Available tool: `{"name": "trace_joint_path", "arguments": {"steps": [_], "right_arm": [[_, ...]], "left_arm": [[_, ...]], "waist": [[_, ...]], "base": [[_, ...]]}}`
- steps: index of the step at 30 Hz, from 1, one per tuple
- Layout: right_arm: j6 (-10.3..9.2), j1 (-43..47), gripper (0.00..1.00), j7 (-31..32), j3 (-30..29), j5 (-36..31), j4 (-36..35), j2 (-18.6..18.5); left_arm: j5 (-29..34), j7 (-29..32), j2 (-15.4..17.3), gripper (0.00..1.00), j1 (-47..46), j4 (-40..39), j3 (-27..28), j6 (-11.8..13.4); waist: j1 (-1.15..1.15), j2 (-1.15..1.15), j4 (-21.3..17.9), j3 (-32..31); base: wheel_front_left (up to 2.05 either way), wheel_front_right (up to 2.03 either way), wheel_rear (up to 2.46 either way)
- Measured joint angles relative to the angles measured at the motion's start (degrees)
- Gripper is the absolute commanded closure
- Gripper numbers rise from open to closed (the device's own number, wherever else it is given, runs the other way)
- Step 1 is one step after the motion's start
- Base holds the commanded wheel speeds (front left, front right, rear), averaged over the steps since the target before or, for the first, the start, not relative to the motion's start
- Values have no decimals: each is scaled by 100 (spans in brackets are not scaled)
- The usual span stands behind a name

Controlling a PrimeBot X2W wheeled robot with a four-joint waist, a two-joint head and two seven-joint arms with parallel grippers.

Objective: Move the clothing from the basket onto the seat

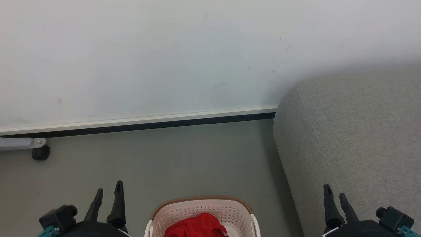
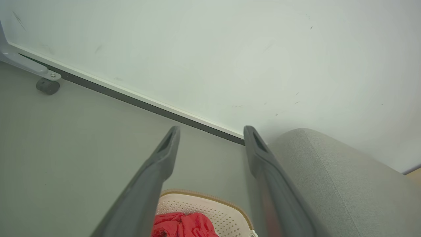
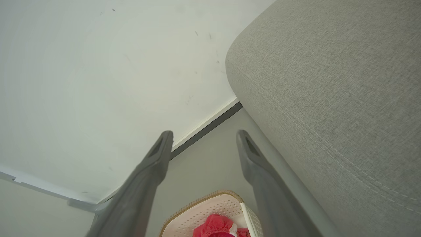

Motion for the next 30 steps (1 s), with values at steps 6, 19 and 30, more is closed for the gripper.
{"name": "trace_joint_path", "arguments": {"steps": [6,19,30], "right_arm": [[-53,2,0,-89,102,-366,-9,-29],[-212,18,0,-352,339,-1326,-47,-113],[-348,69,0,-577,547,-2083,-79,-169]], "left_arm": [[354,-112,9,0,97,-4,-35,79],[1228,-357,21,0,202,-1,-99,246],[1873,-588,47,0,291,32,-149,302]], "waist": [[0,0,-19,-19],[0,0,-65,-43],[0,0,-102,-53]], "base": [[0,0,0],[0,0,0],[0,0,0]]}}
